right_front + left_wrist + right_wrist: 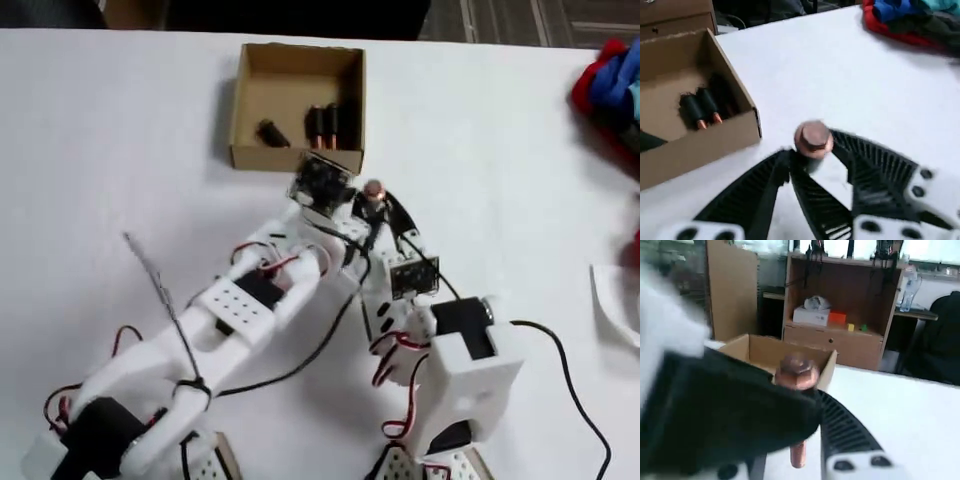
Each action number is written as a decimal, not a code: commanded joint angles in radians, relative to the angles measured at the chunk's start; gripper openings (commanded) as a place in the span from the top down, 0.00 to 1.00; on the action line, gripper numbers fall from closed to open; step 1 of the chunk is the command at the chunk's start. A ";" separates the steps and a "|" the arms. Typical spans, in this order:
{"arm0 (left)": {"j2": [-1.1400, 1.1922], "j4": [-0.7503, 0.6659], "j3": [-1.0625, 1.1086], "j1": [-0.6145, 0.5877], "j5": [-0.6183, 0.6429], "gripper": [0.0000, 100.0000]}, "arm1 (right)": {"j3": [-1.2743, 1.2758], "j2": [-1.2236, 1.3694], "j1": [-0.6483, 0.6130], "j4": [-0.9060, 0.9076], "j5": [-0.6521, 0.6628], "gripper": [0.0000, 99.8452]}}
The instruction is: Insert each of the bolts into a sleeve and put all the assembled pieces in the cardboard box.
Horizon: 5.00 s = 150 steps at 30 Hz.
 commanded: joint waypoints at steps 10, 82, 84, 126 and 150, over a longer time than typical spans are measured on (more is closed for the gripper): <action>-0.078 0.020 -0.203 -0.149 -0.005 0.64 | -0.025 -0.007 0.004 -0.021 0.000 0.98; 0.100 0.086 0.008 -0.684 -0.003 0.72 | -2.941 0.951 -0.054 2.632 -0.121 0.98; 0.100 0.086 0.008 -0.684 -0.003 0.72 | -2.938 0.967 -0.054 2.632 -0.121 0.98; 0.100 0.086 0.008 -0.684 -0.003 0.72 | -2.937 0.911 -0.130 2.566 -0.127 0.98; 0.100 0.086 0.008 -0.684 -0.003 0.72 | -2.944 1.056 -0.091 2.566 -0.127 0.98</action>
